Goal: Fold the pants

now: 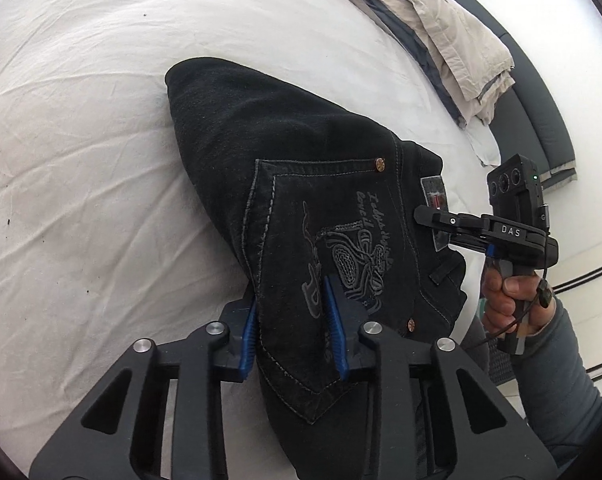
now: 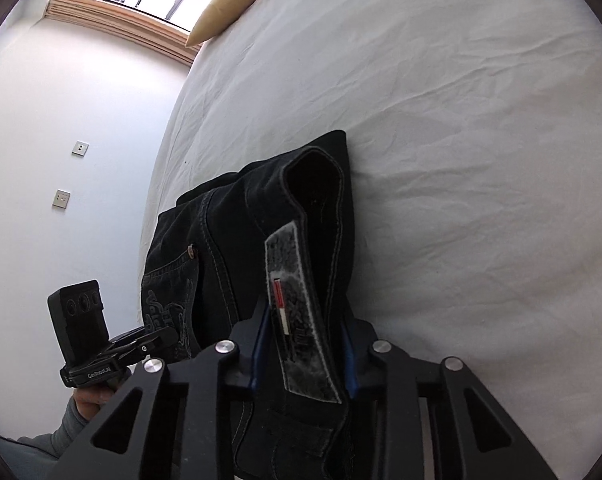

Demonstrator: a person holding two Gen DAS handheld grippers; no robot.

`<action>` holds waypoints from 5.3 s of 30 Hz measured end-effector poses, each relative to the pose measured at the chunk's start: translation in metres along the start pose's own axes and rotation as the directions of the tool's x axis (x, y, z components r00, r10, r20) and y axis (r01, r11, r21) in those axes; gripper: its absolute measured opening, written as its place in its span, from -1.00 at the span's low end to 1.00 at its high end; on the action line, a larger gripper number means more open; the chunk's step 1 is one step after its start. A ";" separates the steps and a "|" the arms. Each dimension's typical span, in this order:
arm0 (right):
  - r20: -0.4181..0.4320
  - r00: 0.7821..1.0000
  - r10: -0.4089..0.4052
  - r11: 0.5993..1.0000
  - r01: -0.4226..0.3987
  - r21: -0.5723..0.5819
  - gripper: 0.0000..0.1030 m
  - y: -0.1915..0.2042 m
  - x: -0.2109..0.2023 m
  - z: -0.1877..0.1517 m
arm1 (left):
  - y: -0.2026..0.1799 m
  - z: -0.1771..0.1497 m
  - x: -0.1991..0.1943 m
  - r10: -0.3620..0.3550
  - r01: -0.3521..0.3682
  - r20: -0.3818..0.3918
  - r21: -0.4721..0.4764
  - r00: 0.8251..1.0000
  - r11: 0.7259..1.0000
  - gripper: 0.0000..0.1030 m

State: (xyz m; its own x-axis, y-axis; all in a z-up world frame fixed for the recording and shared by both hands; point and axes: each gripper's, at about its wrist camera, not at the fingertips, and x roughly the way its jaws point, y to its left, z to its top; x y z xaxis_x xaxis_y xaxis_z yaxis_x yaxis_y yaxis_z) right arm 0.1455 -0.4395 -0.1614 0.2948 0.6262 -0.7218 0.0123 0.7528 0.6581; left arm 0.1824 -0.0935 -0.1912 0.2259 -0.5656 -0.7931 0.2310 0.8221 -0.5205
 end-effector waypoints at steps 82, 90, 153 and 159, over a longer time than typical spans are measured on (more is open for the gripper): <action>0.638 0.707 -0.305 0.818 0.537 -0.205 1.00 0.273 -0.084 -0.098 | -0.044 -0.055 -0.209 0.614 -0.622 0.429 -0.140 0.663 0.770 1.00; 0.570 0.733 -0.371 0.800 0.564 -0.204 1.00 0.264 -0.065 -0.095 | -0.022 -0.041 -0.184 0.609 -0.606 0.385 -0.144 0.694 0.782 1.00; 0.477 0.785 -0.395 0.809 0.543 -0.225 1.00 0.255 -0.036 -0.094 | -0.012 -0.043 -0.164 0.612 -0.602 0.329 -0.143 0.719 0.785 1.00; 0.477 0.786 -0.394 0.809 0.543 -0.225 1.00 0.255 -0.036 -0.096 | -0.012 -0.043 -0.164 0.612 -0.602 0.329 -0.143 0.720 0.785 1.00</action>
State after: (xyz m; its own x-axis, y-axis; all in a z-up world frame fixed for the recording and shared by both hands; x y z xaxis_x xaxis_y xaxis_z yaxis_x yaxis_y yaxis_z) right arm 0.0466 -0.2502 0.0118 0.6821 0.0983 -0.7246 -0.0450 0.9947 0.0927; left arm 0.1016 -0.0080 -0.0686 0.6148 0.0742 -0.7851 -0.0903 0.9956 0.0235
